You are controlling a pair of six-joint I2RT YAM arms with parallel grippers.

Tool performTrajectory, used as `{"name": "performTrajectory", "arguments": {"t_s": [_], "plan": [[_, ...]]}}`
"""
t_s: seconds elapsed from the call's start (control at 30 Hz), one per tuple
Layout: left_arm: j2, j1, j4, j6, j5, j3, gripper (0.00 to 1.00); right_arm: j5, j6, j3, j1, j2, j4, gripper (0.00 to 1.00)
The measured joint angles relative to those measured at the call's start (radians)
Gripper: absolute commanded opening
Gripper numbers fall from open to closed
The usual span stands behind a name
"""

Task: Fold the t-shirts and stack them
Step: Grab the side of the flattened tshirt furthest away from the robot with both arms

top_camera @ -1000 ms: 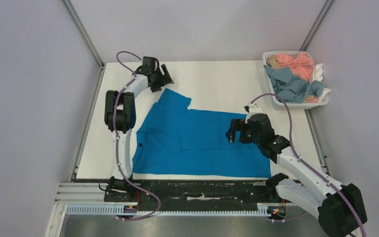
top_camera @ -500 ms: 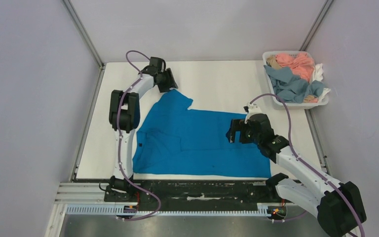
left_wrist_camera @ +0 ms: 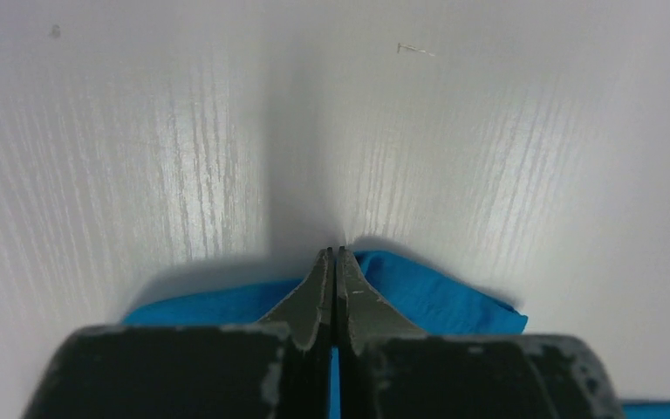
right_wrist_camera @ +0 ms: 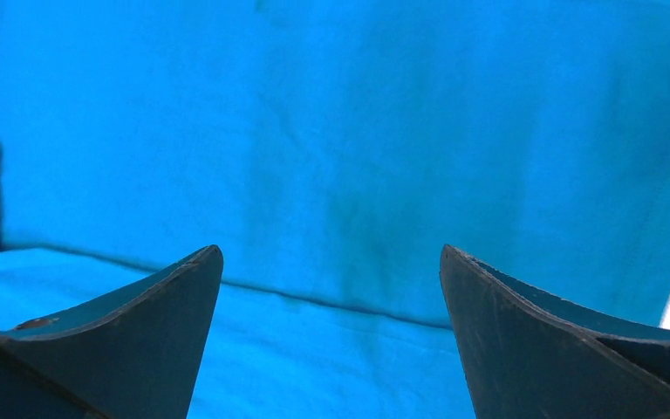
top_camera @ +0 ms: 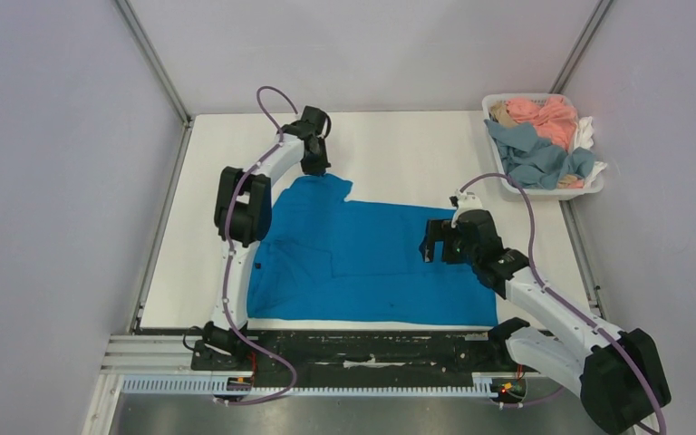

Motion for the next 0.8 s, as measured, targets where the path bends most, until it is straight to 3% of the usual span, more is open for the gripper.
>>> {"name": "performTrajectory", "arguments": {"t_s": [0.3,0.5,0.8], "plan": [[-0.016,0.001,-0.024,0.0,-0.063,-0.014,0.02,0.252,0.02,0.09,-0.052,0.146,-0.027,0.98],[-0.067,0.009,-0.02,0.0,-0.106,-0.095,0.02,0.449,0.025,0.302,-0.08,0.404,-0.029,0.98],[-0.089,0.041,-0.019,0.0,-0.145,-0.127,0.02,0.6,0.0,0.582,-0.084,0.742,-0.056,0.92]]}}
